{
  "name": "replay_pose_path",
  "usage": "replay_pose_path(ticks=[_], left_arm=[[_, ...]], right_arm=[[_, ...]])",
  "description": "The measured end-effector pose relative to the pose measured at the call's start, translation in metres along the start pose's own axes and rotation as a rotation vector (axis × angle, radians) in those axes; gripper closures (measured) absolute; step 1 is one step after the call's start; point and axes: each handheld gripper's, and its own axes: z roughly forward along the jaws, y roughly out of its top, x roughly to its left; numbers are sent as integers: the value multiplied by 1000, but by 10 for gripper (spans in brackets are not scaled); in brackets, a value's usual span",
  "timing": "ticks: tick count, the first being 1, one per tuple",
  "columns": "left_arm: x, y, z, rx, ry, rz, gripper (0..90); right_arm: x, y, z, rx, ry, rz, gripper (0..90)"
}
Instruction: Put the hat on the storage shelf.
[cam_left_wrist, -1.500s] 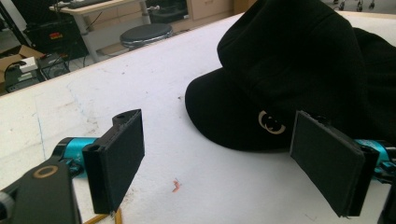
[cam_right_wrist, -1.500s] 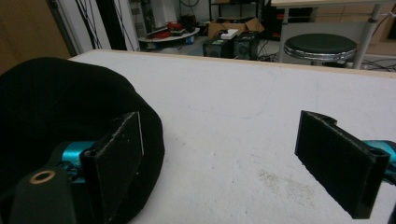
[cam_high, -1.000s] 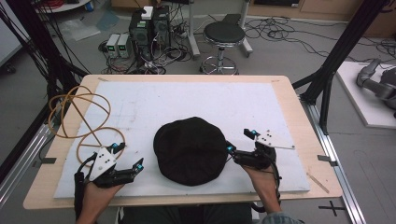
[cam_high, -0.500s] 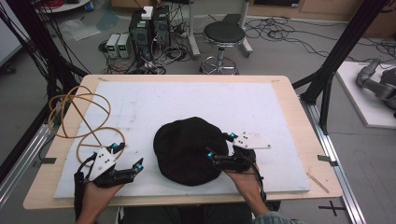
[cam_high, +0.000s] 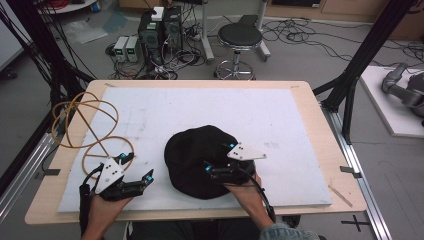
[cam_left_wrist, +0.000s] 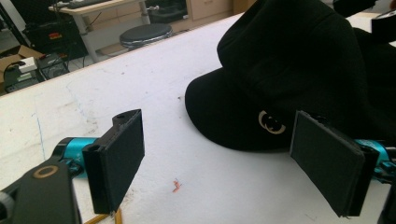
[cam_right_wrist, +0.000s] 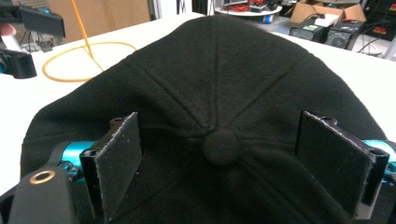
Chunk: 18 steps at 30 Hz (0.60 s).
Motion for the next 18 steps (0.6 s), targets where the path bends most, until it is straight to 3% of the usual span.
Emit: replay_pose_path(ticks=[8,14,18], left_arm=[[0,0,0,-1,0,0,181],[0,0,0,-1,0,0,180],[0,0,0,-1,1,0,181]], right_arm=[[3,0,14,48,-32,-15,174],[4,2,23,84,-80,-39,238],[3,3,26,108,-86,-34,287]])
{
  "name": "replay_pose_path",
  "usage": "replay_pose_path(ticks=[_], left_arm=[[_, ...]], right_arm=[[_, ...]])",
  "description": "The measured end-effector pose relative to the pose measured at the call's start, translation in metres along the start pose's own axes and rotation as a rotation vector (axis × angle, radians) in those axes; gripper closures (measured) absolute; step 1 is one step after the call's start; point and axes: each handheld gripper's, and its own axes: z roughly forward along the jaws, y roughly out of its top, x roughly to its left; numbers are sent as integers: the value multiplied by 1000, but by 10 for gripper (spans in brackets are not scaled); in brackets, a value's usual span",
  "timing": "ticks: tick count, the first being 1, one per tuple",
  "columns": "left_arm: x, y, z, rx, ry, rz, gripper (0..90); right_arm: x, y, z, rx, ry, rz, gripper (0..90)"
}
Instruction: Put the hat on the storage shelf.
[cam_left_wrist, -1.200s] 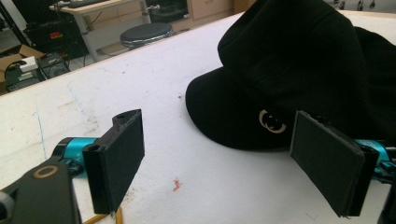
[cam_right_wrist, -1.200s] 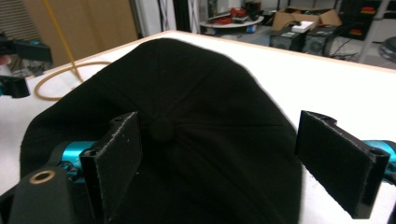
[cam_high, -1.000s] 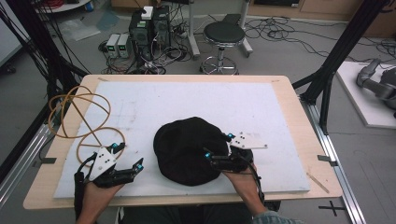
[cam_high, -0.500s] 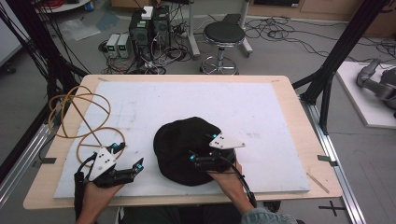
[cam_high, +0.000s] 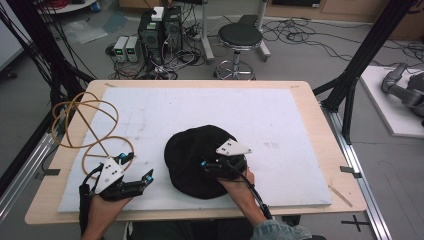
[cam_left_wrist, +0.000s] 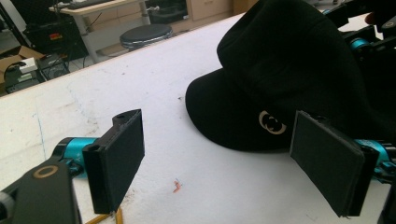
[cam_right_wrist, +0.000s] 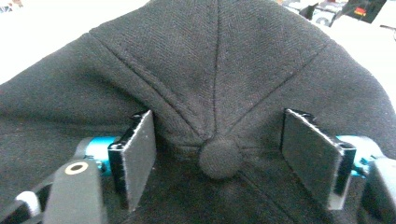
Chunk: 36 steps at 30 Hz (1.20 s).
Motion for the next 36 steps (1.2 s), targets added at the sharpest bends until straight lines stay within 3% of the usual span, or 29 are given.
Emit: replay_pose_path(ticks=[12,17,19,21,23,28,36], left_arm=[[0,0,0,0,1,-1,181],[0,0,0,0,-1,1,182],[0,0,0,1,1,2,182],[0,0,0,1,1,3,183],[0,0,0,1,1,2,183],[1,0,-1,1,-2,5,187],[1,0,-1,3,-3,3,188]], right_arm=[[3,0,5,80,2,-36,563],[0,0,5,89,3,-21,644],[0,0,5,86,3,-19,624],[1,0,4,81,4,-15,523],[2,-1,4,77,6,-15,496],[2,-2,0,81,-39,-34,346],[-9,-6,-14,95,-35,-39,292]])
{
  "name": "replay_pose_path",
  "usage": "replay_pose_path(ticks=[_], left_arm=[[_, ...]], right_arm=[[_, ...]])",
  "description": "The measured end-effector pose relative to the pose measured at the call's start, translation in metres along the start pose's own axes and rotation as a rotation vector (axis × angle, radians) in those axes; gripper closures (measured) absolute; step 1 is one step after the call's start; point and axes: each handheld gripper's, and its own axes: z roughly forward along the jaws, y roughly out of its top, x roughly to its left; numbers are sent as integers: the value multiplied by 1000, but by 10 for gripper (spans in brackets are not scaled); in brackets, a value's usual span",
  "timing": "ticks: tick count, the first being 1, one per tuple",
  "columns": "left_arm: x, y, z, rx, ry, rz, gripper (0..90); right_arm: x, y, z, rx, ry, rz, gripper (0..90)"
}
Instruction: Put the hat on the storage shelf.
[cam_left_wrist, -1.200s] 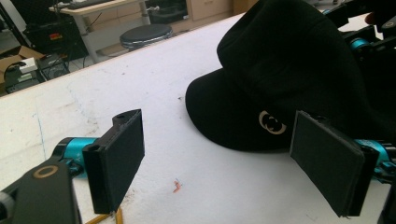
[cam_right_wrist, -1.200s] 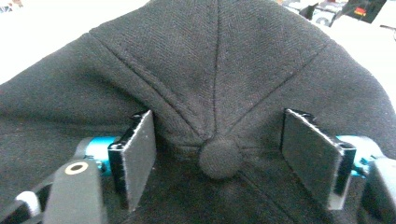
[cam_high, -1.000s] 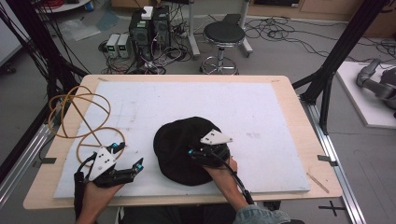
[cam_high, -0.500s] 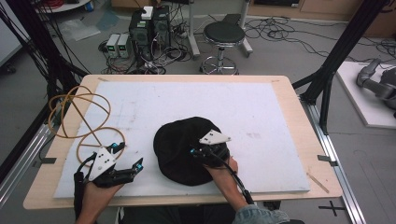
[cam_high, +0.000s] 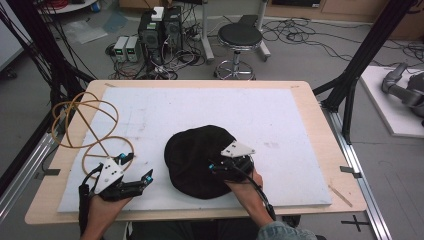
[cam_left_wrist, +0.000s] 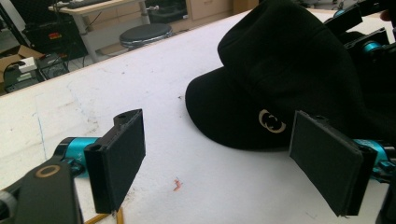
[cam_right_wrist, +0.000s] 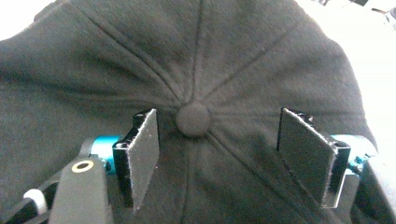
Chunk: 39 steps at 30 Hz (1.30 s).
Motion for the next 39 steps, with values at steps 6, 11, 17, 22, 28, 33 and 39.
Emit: replay_pose_path(ticks=[6,11,17,22,28,33,39], left_arm=[[-1,0,1,1,-1,2,188],[-1,0,2,0,-4,-1,188],[0,0,1,-1,0,-3,188],[-1,0,1,1,-1,1,188],[-1,0,0,1,-1,-3,188],[0,-1,-1,0,0,1,188],[0,0,-1,-2,0,0,188]], right_arm=[[2,-1,0,-10,14,-8,270],[13,9,-1,-98,42,-49,261],[20,24,-2,-189,71,-32,236],[22,39,3,-225,76,-25,227],[22,50,12,-256,50,-1,223],[15,55,27,-224,33,43,226],[13,55,32,-199,15,38,322]])
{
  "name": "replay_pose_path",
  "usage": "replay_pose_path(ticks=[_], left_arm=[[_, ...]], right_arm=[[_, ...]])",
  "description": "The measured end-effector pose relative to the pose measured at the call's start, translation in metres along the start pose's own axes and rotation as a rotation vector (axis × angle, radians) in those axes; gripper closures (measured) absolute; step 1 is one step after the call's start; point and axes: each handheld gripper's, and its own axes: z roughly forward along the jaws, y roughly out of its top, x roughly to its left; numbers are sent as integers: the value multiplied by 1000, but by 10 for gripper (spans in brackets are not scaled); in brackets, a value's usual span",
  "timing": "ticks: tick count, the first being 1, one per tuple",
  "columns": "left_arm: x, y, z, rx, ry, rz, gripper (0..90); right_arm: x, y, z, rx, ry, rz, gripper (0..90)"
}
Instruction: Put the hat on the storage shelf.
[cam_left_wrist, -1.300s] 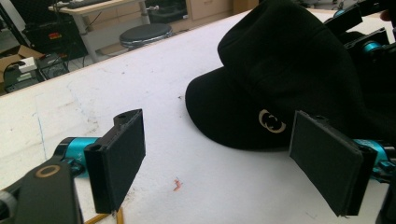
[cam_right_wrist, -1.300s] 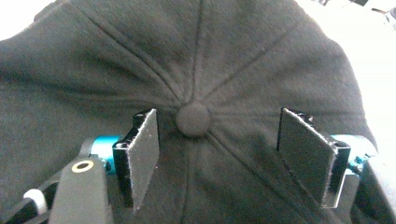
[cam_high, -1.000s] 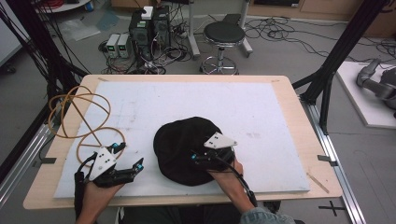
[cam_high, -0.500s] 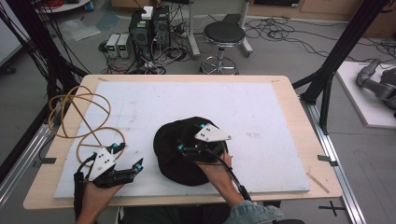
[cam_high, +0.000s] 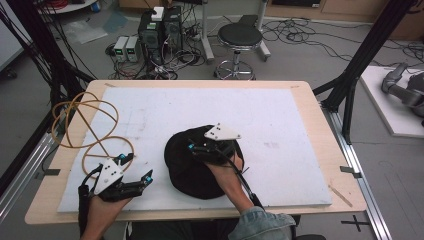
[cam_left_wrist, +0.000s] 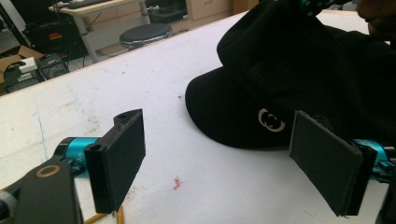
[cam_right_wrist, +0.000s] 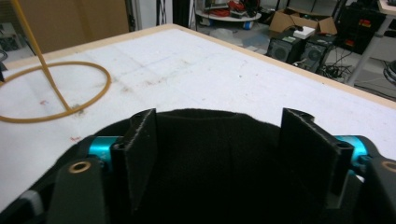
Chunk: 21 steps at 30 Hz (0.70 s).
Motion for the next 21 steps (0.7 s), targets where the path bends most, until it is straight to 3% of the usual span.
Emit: replay_pose_path(ticks=[4,9,12,14,16,21], left_arm=[[0,0,1,0,-1,-1,188],[0,0,1,0,-1,0,188],[0,0,0,-2,0,-1,188],[1,0,0,-3,2,-3,188],[1,0,0,-3,3,-9,188],[-1,1,-2,-5,5,-1,188]], right_arm=[[0,-1,2,12,-15,-5,369],[0,-2,5,34,-21,2,489],[0,-3,6,51,-23,3,636],[0,-3,5,51,-26,1,668],[-2,-3,5,59,-18,21,760],[-1,-2,3,60,-26,22,841]])
